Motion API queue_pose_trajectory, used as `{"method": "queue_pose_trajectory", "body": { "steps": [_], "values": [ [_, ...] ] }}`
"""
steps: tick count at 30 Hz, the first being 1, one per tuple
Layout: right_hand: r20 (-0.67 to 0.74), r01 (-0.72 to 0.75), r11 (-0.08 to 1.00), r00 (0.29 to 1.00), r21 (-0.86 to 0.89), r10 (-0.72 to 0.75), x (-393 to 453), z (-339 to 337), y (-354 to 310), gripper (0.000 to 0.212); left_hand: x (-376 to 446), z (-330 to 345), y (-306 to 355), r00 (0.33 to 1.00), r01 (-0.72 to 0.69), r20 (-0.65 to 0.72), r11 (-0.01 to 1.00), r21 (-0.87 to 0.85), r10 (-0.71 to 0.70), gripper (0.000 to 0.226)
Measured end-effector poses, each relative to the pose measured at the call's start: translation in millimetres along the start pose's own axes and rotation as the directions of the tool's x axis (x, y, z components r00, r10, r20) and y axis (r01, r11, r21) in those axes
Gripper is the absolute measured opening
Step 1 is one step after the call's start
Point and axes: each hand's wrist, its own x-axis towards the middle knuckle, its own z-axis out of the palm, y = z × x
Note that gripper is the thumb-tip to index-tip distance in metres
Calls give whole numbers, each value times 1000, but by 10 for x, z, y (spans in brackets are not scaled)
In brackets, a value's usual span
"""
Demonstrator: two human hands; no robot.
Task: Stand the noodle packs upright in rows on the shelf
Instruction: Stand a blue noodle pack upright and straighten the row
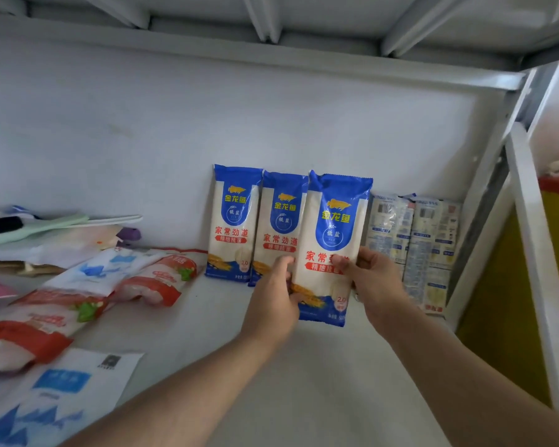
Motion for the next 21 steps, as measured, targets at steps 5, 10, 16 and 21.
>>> {"method": "queue_pose_trajectory", "body": {
  "steps": [5, 10, 16, 21],
  "values": [
    [-21, -13, 1000, 1000, 2, 14, 330, 27, 125, 17, 239, 199, -135, 999, 29, -24, 999, 24, -28, 58],
    [-48, -3, 1000, 999, 3, 3, 610, 77, 268, 13, 414, 332, -166, 999, 38, -36, 998, 41, -37, 56],
    [-81, 4, 1000, 997, 19, -2, 842, 137, 376, 11, 396, 508, -133, 998, -53, -7, 983, 178, 55, 76],
    [-67, 0, 999, 998, 37, 3, 905, 130, 430, 9, 360, 579, -104, 992, -119, 88, 937, 328, 95, 83]
  ]
}}
